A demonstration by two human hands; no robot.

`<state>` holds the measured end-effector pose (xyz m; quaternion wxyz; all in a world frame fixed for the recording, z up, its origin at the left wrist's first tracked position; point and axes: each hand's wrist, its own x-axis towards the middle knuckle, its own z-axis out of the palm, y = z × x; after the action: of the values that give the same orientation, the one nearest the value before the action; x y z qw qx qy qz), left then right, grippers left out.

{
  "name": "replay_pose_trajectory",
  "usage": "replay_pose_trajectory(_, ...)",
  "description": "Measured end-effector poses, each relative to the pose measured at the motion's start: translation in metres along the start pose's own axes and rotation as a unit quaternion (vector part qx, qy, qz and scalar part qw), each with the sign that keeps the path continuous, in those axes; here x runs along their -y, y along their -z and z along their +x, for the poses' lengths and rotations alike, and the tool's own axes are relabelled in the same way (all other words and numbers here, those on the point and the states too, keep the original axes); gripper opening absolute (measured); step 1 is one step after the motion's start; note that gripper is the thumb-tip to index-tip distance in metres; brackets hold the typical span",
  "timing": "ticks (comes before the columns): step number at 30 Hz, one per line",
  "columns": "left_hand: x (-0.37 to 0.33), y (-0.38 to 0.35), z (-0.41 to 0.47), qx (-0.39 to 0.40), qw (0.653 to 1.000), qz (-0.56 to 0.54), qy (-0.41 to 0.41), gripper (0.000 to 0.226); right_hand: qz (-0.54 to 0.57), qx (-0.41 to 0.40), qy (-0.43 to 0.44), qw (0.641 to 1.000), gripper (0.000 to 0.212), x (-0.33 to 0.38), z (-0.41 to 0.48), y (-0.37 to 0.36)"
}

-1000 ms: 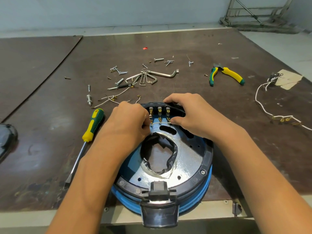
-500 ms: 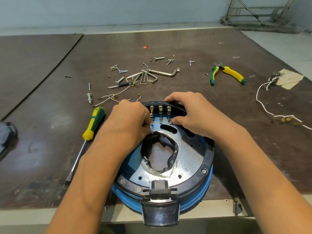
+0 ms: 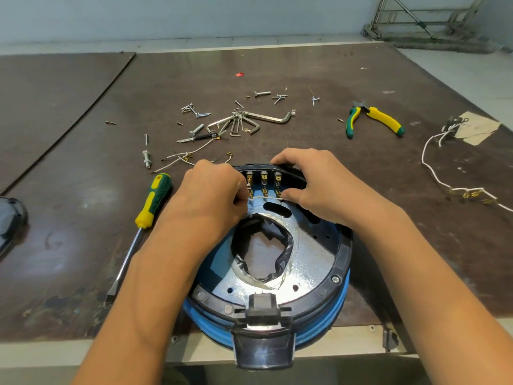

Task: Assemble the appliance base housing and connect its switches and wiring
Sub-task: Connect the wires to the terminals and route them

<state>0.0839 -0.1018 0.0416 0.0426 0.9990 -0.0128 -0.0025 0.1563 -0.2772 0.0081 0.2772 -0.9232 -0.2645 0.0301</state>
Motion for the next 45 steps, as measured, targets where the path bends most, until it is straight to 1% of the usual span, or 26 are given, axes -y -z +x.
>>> replay_pose_trajectory(6,0.001,0.0,0.0,0.0,1.0,0.003,0.001,0.016,0.007,0.013,-0.005,1.0,0.051,-0.001,0.0,0.002)
replay_pose_trajectory(17,0.002,-0.002,0.0,-0.009,1.0,-0.012,0.003,0.014,-0.005,0.003,0.015,1.0,0.048,-0.001,0.001,0.0)
replay_pose_trajectory(25,0.002,-0.003,0.001,-0.004,1.0,-0.005,0.002,0.019,-0.018,0.009,0.026,0.999,0.044,-0.002,0.007,0.001)
replay_pose_trajectory(29,0.001,-0.003,0.001,-0.006,1.0,0.0,0.009,0.019,-0.01,0.015,0.029,0.999,0.043,-0.005,0.009,0.001)
replay_pose_trajectory(31,0.001,-0.004,0.001,-0.012,1.0,0.002,0.011,0.019,0.0,0.022,0.033,0.999,0.045,-0.006,0.01,0.001)
replay_pose_trajectory(34,0.001,-0.005,0.002,-0.01,1.0,0.006,0.012,0.02,0.003,0.046,0.053,0.998,0.061,-0.004,0.011,0.001)
replay_pose_trajectory(35,0.0,-0.005,0.003,-0.007,1.0,0.01,0.013,0.02,0.002,0.048,0.058,0.997,0.062,-0.003,0.012,0.001)
replay_pose_trajectory(40,0.0,-0.006,0.004,-0.013,0.999,0.03,0.011,0.021,-0.002,0.031,0.055,0.998,0.051,-0.005,0.013,0.0)
replay_pose_trajectory(45,0.005,-0.009,0.006,-0.008,1.0,0.026,-0.006,0.023,0.007,0.027,0.049,0.998,0.05,-0.007,0.014,-0.001)
